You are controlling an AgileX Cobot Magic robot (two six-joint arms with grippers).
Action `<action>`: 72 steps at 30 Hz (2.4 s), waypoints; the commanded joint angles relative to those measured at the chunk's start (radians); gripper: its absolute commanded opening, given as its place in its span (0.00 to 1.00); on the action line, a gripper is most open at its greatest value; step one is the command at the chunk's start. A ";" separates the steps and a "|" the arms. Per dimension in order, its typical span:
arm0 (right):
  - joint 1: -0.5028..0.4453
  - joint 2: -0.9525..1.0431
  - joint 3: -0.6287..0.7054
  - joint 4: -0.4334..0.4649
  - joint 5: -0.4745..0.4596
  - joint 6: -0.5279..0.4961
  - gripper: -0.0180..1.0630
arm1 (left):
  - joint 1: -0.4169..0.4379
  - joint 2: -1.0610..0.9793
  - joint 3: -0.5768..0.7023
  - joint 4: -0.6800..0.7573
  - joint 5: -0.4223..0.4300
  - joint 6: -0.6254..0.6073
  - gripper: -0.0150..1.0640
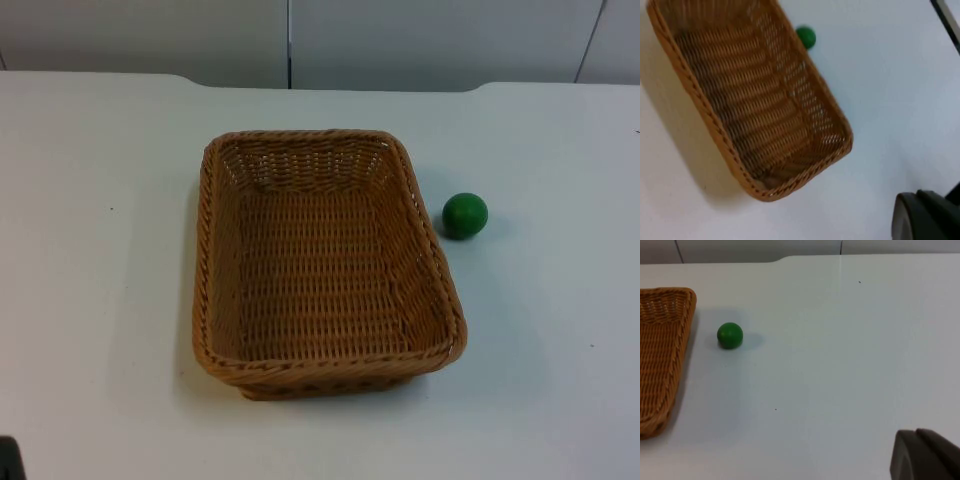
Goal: Pick up the basket with the left hand and place the ball into the basket with the right hand.
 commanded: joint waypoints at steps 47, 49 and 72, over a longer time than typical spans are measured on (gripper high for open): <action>-0.003 -0.004 0.007 0.005 -0.009 -0.001 0.01 | -0.308 0.894 -0.396 0.506 -0.458 -0.486 0.57; -0.003 -0.004 0.007 0.005 -0.009 -0.001 0.01 | -0.308 0.910 -0.398 0.476 -0.452 -0.479 0.57; -0.003 -0.004 0.007 0.005 -0.009 -0.001 0.01 | -0.308 1.020 -0.430 0.311 -0.448 -0.370 0.57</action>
